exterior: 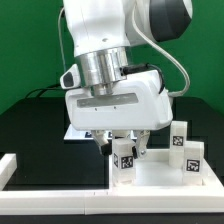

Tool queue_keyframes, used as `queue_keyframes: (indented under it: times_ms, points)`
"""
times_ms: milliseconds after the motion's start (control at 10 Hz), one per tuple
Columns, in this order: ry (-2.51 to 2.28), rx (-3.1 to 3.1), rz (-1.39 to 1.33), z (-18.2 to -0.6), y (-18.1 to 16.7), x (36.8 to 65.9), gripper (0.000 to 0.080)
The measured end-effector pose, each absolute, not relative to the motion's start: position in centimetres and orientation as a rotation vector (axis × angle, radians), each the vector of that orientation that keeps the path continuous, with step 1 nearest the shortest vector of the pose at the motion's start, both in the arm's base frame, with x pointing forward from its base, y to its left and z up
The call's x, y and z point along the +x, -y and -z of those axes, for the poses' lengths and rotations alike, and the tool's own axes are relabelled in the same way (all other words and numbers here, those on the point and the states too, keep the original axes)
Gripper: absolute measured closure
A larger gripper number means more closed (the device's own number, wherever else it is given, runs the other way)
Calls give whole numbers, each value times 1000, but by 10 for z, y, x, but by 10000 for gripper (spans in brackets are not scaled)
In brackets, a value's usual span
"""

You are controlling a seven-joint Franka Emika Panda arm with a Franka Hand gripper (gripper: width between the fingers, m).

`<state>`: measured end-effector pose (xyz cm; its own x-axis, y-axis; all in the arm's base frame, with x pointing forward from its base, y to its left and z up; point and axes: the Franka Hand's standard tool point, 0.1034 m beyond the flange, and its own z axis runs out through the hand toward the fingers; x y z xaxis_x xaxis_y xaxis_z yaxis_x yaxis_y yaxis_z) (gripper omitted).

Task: Assemble square table

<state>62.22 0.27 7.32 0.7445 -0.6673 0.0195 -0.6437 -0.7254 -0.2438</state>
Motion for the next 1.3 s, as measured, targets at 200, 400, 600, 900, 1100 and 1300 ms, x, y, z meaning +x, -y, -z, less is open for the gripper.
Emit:
queue_keyframes:
  times_ms: [200,400,600,900,1100,1300]
  points:
    - [-789,-2818,186,-73,-2,622,151]
    - [-199,-2987,225,-71,-10,620,151]
    - [-42,-3013,227,-70,-14,619,151]
    - [-216,-3002,219,-69,-9,619,415]
    - [-473,-2963,201,-69,-7,618,506]
    - [-770,-2883,174,-68,-6,619,506]
